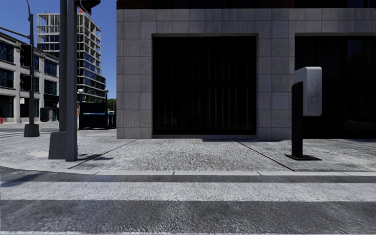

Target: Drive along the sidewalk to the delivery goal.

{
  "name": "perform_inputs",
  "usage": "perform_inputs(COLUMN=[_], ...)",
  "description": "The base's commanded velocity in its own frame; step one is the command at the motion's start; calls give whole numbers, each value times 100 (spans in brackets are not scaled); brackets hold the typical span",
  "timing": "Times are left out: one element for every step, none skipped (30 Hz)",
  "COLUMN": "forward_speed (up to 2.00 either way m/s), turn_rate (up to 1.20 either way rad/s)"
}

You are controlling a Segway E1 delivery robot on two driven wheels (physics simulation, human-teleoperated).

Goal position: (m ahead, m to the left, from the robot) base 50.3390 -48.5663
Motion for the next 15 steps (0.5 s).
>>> perform_inputs(forward_speed=[152, 151, 151, 151, 150, 150, 150, 150, 150, 150, 150, 150, 150, 150, 150], turn_rate=[-58, -59, -54, -54, -4, 0, 0, 0, 0, 0, 0, 0, 0, 0, 0])
